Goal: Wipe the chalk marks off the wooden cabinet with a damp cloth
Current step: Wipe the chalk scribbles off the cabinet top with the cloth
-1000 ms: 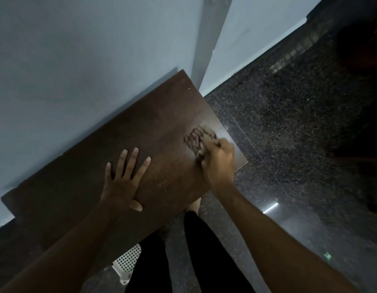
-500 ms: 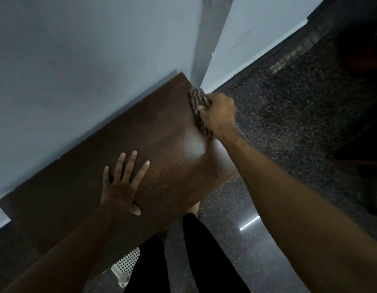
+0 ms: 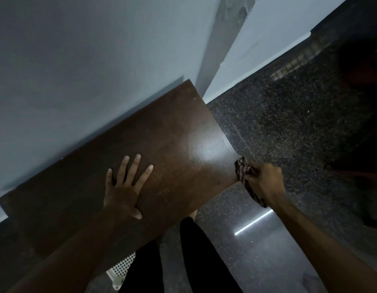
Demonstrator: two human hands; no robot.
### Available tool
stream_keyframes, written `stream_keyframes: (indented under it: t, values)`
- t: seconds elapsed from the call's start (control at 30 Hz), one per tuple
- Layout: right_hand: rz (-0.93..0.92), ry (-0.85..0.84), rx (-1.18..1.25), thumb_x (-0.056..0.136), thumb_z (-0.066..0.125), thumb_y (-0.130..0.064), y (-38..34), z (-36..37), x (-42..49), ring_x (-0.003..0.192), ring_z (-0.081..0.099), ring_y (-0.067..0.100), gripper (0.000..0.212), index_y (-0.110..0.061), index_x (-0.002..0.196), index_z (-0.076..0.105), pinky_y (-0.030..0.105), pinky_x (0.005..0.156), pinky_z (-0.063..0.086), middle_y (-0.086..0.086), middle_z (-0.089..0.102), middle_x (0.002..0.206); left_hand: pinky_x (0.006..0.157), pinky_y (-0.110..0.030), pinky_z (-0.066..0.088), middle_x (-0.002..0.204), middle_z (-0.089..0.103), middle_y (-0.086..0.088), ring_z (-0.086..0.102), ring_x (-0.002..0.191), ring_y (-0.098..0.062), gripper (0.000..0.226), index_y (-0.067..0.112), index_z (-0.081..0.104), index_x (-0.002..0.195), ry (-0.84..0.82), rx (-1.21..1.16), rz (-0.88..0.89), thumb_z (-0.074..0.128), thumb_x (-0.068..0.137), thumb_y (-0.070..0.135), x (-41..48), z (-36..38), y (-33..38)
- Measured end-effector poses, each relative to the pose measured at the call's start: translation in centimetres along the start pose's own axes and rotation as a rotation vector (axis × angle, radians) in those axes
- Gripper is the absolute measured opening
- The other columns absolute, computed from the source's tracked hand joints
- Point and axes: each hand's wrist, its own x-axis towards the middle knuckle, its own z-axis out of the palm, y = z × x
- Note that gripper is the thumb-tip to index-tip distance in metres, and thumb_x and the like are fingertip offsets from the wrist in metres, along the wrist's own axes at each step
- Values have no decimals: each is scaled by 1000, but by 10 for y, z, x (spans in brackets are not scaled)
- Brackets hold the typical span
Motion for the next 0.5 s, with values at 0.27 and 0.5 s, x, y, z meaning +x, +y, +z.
stream_keyframes:
  t: [0.27,0.5]
  values:
    - [-158,72,81,87,70,-19,-81,-14,35,76,69,18,13,-15,98,76,22,66,46,7,74,80,116,-70,-1,135,-67,-1,-64,122,-26,169,42,-61,122,12,-14,2,91,51,60,3,5,-2]
    - [-265,261,-25,94,57,-32,-222,0,146,104,61,42,33,-5,109,70,42,90,49,21,69,109,118,-66,-4,131,-69,-2,-69,112,-26,164,40,-64,117,-14,21,-19,88,59,60,3,4,2]
